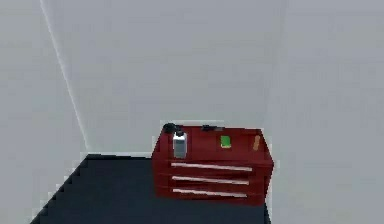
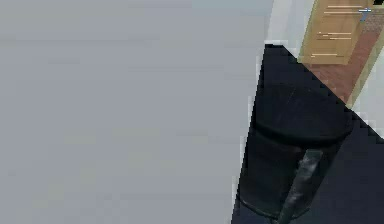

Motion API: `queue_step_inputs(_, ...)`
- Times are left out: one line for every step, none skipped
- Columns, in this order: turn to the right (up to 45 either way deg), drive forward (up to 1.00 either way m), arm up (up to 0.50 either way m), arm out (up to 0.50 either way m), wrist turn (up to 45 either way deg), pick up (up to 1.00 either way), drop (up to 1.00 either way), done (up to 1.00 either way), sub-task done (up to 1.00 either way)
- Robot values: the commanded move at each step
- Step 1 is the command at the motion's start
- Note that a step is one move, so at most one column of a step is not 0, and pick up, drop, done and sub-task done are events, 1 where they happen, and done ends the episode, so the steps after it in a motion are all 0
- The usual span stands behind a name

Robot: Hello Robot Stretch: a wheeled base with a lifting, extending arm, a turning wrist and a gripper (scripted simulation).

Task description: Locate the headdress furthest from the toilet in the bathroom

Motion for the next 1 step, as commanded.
queue_step_inputs(-3.0, 0.0, 0.0, 0.0, 0.0, 0.0, 0.0, 0.0, 0.0)
